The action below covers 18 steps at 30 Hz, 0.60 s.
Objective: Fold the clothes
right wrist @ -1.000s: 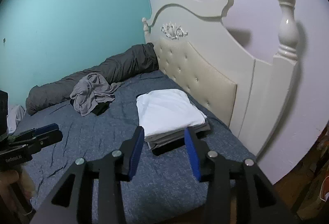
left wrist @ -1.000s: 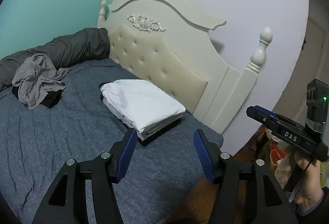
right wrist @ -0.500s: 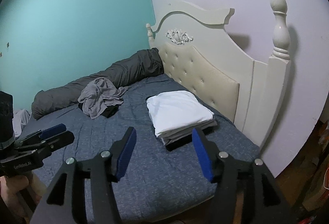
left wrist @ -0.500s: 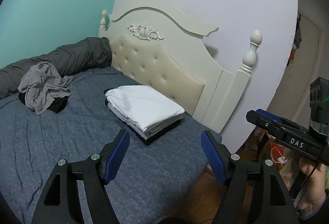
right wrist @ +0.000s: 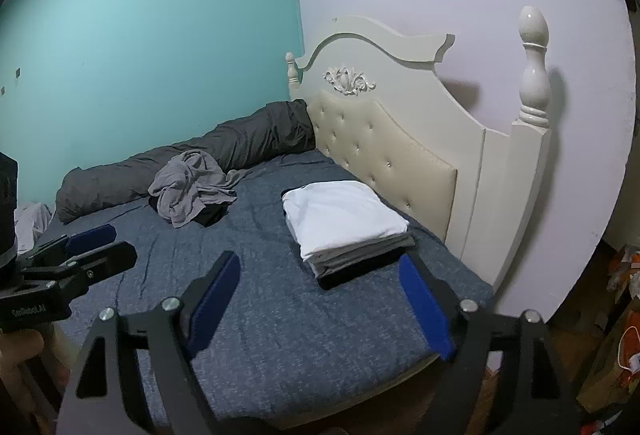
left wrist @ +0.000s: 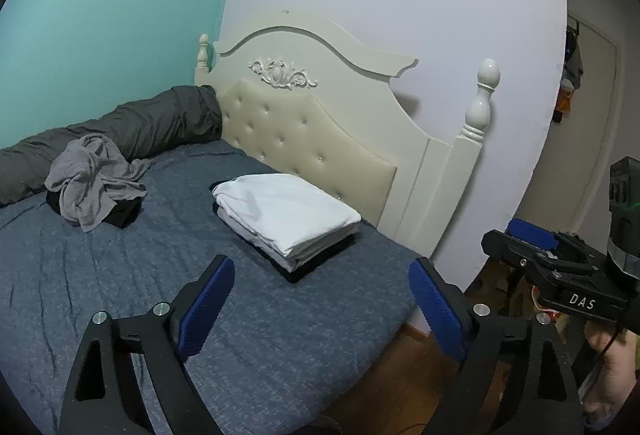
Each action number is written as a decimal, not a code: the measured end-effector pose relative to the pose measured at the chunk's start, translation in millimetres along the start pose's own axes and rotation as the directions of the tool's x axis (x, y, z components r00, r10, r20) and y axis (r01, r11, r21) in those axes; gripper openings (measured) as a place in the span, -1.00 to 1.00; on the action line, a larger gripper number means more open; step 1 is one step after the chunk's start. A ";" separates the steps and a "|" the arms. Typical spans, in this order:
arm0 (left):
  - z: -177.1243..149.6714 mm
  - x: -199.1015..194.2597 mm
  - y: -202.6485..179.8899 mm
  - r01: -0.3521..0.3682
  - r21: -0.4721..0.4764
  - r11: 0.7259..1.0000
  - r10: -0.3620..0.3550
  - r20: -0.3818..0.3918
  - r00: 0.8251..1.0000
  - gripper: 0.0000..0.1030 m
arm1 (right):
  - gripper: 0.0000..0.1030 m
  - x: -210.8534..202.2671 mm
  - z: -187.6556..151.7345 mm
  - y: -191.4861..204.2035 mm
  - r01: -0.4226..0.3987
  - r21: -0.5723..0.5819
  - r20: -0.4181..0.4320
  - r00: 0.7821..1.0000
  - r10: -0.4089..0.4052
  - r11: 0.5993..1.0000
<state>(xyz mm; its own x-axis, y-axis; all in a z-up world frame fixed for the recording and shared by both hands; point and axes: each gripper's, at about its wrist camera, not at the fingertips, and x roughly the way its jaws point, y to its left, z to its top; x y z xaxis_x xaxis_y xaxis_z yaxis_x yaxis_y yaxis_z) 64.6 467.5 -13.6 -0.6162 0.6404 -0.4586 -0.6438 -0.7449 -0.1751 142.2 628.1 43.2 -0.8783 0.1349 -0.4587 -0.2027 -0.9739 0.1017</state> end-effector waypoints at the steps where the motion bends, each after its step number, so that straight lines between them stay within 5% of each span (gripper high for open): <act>1: -1.1 -1.3 0.6 -0.005 -0.003 1.000 0.005 0.003 1.000 0.82 | 0.63 -0.6 -0.9 0.0 -0.001 0.003 0.000 1.000 0.001 1.000; 8: -6.8 -9.7 3.6 -0.035 0.004 0.999 0.035 0.013 0.999 0.94 | 0.92 -10.1 -6.8 0.8 -0.006 0.029 0.017 1.000 0.005 1.000; 18: -12.2 -20.2 4.4 -0.048 0.009 0.999 0.048 0.025 0.999 0.99 | 0.95 -20.6 -15.0 4.2 0.000 0.028 0.034 0.999 -0.001 1.000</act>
<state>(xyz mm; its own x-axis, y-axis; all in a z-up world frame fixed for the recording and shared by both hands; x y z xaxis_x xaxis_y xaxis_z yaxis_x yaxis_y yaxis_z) 79.8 449.0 -15.7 -0.6572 0.6086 -0.4445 -0.6176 -0.7730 -0.1453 165.9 618.5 39.8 -0.8923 0.1420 -0.4285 -0.2146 -0.9685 0.1260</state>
